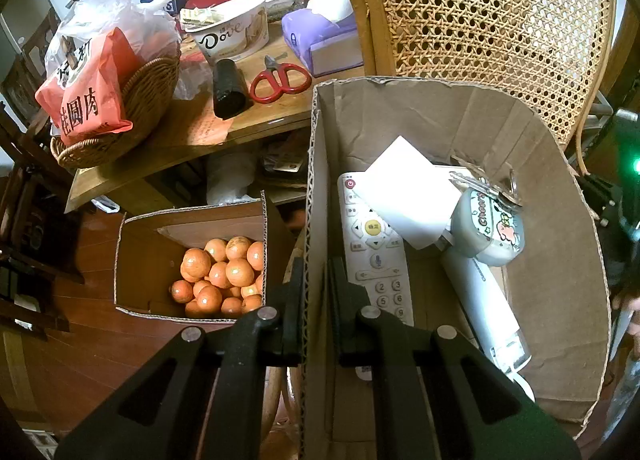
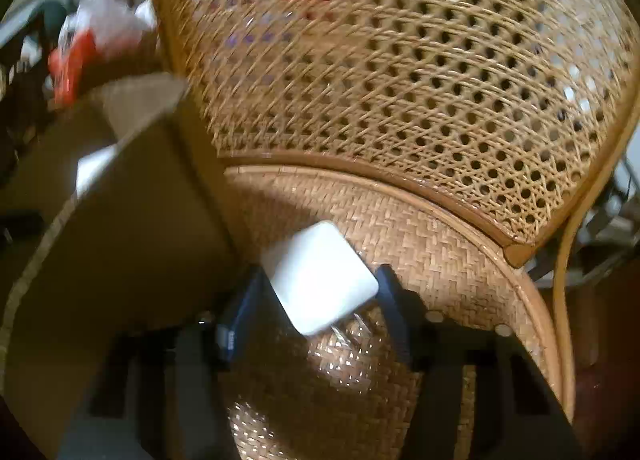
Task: Organize rigid objects
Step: 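Lower the right gripper to the small white charger and grasp it, then carry the small white charger into the cardboard box and release it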
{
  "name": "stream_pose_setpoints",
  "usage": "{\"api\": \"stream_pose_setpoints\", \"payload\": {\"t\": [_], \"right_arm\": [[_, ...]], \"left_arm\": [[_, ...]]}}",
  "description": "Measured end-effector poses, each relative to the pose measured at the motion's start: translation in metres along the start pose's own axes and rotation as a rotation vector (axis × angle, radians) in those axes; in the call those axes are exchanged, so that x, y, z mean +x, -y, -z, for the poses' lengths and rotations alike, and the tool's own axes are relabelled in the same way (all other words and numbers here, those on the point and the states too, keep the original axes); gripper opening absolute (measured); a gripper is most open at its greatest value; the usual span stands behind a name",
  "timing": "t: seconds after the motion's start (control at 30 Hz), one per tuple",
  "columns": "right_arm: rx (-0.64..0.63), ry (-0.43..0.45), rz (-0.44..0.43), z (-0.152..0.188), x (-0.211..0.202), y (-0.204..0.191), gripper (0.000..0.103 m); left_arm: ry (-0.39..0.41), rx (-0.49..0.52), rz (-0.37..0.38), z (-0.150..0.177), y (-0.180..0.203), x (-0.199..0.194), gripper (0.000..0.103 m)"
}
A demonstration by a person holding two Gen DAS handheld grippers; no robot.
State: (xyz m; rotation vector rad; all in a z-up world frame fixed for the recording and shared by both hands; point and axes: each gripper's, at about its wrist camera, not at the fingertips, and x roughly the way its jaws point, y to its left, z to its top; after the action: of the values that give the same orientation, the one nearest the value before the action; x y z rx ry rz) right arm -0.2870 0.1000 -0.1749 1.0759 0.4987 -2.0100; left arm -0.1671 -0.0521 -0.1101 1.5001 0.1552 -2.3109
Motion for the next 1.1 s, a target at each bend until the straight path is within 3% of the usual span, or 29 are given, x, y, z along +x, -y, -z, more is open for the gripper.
{"api": "stream_pose_setpoints", "payload": {"t": [0.07,0.23,0.43,0.77,1.1], "right_arm": [[-0.010,0.005,0.020,0.000,0.002,-0.004,0.056],[0.134,-0.024,0.046,-0.007,-0.001,0.011,0.052],[0.307,0.050,-0.085,-0.013,-0.030,0.035,0.052],[0.209,0.226,-0.141,-0.037,-0.101,0.003,0.052],[0.080,0.265,-0.161,-0.043,-0.144,-0.061,0.052]], "left_arm": [[0.000,-0.001,0.001,0.000,0.000,0.000,0.010],[-0.001,-0.001,0.002,-0.001,0.000,0.000,0.010],[0.002,-0.014,0.000,-0.002,-0.004,-0.002,0.010],[0.002,-0.016,-0.006,-0.002,-0.004,-0.001,0.010],[0.001,-0.025,-0.016,-0.001,-0.005,-0.001,0.010]]}}
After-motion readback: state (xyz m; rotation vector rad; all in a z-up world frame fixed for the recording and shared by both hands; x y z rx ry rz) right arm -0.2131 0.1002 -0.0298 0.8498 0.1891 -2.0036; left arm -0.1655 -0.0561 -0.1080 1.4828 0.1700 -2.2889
